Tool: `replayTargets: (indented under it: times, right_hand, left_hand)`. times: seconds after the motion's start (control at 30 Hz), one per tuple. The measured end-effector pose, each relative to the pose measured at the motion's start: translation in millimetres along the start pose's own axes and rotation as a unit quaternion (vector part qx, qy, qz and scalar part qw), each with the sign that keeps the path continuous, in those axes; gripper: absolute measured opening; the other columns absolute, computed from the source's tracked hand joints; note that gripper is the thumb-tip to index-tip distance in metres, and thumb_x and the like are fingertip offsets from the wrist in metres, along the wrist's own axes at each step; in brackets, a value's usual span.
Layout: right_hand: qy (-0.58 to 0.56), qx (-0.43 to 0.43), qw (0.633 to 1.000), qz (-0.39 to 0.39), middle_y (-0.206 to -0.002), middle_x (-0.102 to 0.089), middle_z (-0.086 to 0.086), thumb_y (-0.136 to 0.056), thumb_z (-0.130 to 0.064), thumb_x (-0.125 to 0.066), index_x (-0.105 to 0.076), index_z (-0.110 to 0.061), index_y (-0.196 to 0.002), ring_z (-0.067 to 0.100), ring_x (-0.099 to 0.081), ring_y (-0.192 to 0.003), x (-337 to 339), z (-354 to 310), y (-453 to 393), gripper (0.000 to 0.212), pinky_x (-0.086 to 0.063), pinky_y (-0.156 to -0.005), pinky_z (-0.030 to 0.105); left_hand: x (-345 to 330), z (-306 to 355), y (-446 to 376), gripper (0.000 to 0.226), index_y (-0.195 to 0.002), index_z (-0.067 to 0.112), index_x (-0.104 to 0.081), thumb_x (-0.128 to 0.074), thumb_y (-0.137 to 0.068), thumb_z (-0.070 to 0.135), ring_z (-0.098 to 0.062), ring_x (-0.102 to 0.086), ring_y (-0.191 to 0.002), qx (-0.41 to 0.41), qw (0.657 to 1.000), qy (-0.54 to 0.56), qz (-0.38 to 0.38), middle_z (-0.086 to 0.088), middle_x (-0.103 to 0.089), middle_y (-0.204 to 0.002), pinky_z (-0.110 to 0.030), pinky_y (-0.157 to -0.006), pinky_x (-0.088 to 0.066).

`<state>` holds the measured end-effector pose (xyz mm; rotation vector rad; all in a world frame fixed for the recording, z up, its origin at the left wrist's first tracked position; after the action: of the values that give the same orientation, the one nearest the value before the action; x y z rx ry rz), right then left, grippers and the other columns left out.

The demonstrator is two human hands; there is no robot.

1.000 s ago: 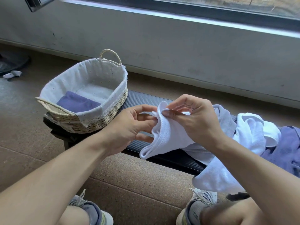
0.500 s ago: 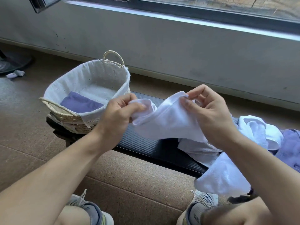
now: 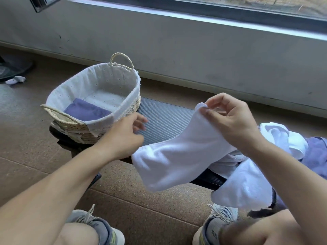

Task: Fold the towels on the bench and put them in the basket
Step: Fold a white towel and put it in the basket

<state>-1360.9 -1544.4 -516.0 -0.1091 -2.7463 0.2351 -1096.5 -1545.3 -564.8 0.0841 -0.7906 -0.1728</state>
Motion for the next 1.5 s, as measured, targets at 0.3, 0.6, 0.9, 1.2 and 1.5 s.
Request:
replayTargets:
  times: [0.3,0.6,0.9,1.2,1.5]
  right_hand:
    - [-0.035,0.058,0.990,-0.124,-0.081,-0.070,-0.009,-0.074,-0.038,-0.079,-0.071,-0.029,-0.079,0.019,-0.056,-0.068,-40,-15,13,0.012,-0.046,-0.064,0.034]
    - [0.041,0.075,0.991,-0.102,-0.080,-0.072,-0.015,-0.076,-0.040,-0.081,-0.072,-0.033,-0.079,0.006,-0.066,-0.074,-37,-13,10,0.011,-0.045,-0.064,0.014]
    - [0.029,0.064,0.993,-0.095,-0.080,-0.075,-0.011,-0.078,-0.034,-0.083,-0.074,-0.029,-0.081,0.006,-0.069,-0.079,-36,-13,13,0.011,-0.050,-0.067,0.020]
    - [-0.079,0.031,0.994,-0.068,-0.081,-0.066,-0.008,-0.086,-0.016,-0.079,-0.074,-0.029,-0.090,0.012,-0.056,-0.075,-25,-14,8,0.015,-0.045,-0.067,0.020]
    - [0.029,-0.067,0.993,-0.088,-0.071,-0.050,-0.018,-0.090,-0.027,-0.075,-0.075,-0.033,-0.112,0.007,-0.046,-0.065,-9,9,5,0.023,-0.037,-0.064,0.021]
  left_hand:
    - [-25,60,9,0.022,-0.109,0.009,-0.074,-0.060,-0.099,0.022,-0.001,-0.067,-0.101,-0.119,0.947,0.297,-0.027,-0.001,-0.077,-0.104,-0.016,-0.096,-0.048]
    - [-30,50,2,0.011,-0.095,0.004,-0.076,-0.072,-0.091,0.014,-0.016,-0.070,-0.073,-0.092,0.939,0.332,-0.019,-0.010,-0.077,-0.081,-0.031,-0.073,-0.061]
    - [-34,52,3,0.012,-0.095,0.005,-0.075,-0.070,-0.093,0.016,-0.021,-0.072,-0.072,-0.081,0.934,0.347,-0.024,-0.010,-0.077,-0.080,-0.034,-0.071,-0.062]
    - [-54,47,4,0.026,-0.097,0.010,-0.074,-0.079,-0.086,0.033,-0.034,-0.073,-0.093,-0.109,0.966,0.196,-0.125,-0.011,-0.077,-0.094,-0.049,-0.087,-0.056]
    - [-44,51,-1,0.035,-0.088,0.011,-0.063,-0.050,-0.103,0.039,-0.025,-0.062,-0.076,-0.182,0.975,0.105,-0.067,-0.011,-0.065,-0.081,-0.043,-0.072,-0.047]
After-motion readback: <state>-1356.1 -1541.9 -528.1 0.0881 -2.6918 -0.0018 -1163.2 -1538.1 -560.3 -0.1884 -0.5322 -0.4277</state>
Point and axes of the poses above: each hand's wrist, its own y-axis away from the middle knuckle, its own x-axis out of the back of the hand, z = x × y, the point moved 7 cm from there along -y, towards the middle knuckle
